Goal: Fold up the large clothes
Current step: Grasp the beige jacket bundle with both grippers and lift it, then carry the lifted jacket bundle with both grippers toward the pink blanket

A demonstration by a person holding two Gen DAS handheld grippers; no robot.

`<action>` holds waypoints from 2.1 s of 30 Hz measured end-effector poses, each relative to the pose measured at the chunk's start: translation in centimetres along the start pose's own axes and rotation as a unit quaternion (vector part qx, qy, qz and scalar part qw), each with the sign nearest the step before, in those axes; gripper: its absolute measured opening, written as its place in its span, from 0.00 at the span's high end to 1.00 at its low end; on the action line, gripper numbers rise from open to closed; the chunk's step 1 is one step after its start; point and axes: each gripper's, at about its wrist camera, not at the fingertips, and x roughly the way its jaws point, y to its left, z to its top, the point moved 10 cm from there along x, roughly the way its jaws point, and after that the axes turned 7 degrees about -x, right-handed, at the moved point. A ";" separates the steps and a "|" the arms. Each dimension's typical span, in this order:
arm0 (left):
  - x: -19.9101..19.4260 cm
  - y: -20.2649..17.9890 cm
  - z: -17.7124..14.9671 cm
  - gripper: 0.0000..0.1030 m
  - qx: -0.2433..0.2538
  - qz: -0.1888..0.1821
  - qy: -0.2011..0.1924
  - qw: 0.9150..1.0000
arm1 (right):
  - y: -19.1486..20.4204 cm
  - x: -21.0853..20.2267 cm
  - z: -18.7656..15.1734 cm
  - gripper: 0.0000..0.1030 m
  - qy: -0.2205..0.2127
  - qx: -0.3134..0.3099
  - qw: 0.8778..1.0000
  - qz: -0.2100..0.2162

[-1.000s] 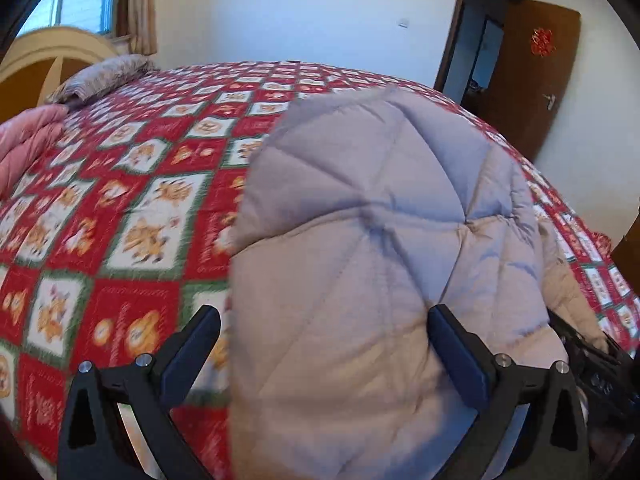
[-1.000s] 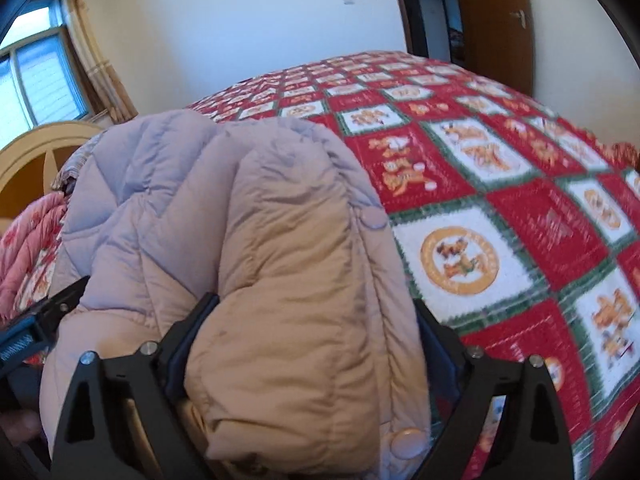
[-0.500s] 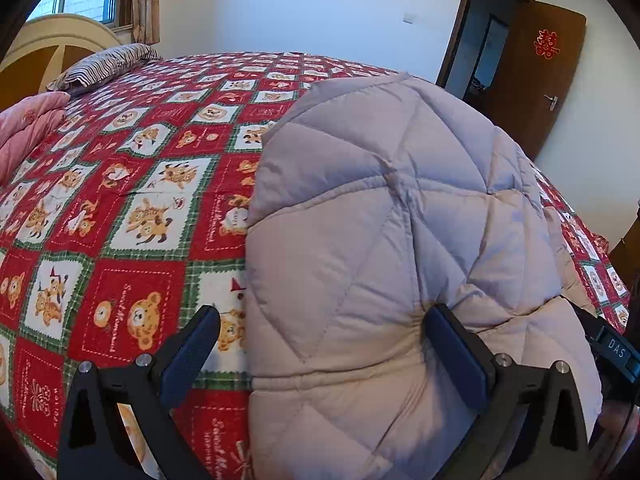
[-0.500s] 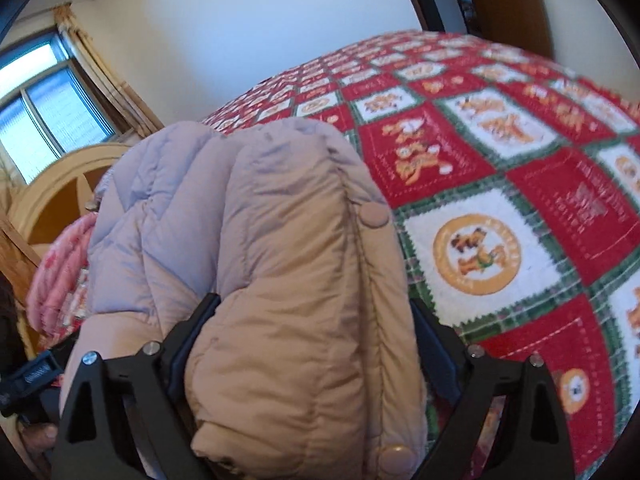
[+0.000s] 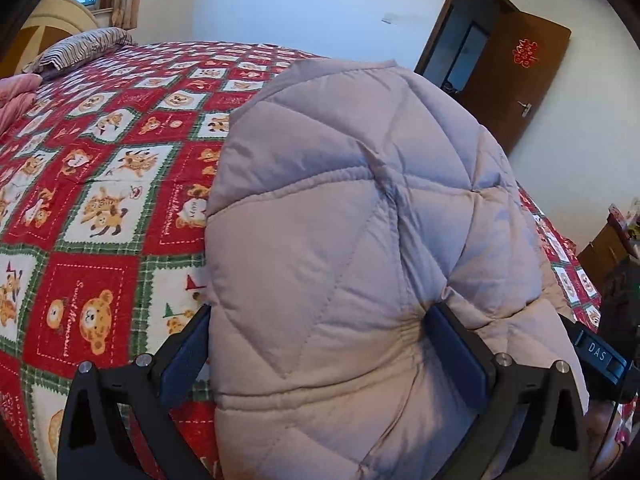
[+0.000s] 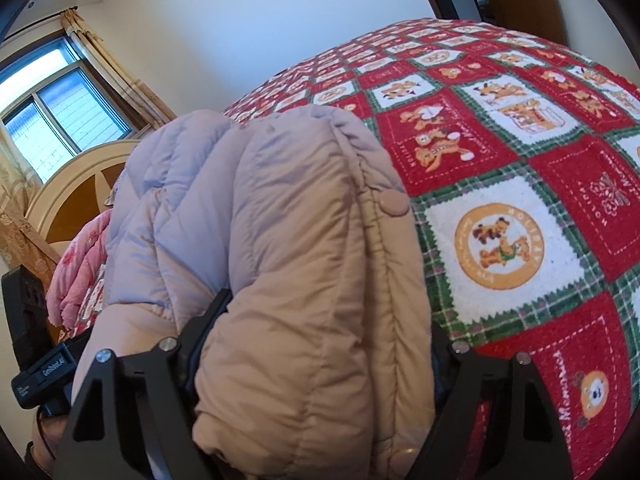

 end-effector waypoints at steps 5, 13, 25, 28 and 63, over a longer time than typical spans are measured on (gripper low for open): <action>0.2 -0.4 0.0 0.01 0.004 -0.014 0.006 1.000 | 0.2 0.2 -0.1 0.25 0.004 0.011 1.000 0.023; 0.3 -0.8 -0.1 0.01 0.011 -0.023 0.008 1.000 | 0.4 0.3 -0.2 0.32 0.004 0.020 0.999 0.033; 0.7 -0.9 0.0 0.01 0.013 -0.023 0.015 1.000 | 0.3 0.9 -0.1 0.29 0.013 0.017 1.000 0.008; 0.7 -1.0 -0.1 0.01 0.014 -0.023 0.015 1.000 | 0.5 0.9 0.0 0.29 0.011 0.016 1.000 0.005; 0.8 -1.5 0.1 0.01 0.020 -0.012 0.000 1.000 | 1.5 1.0 0.0 0.36 0.014 -0.027 0.999 -0.037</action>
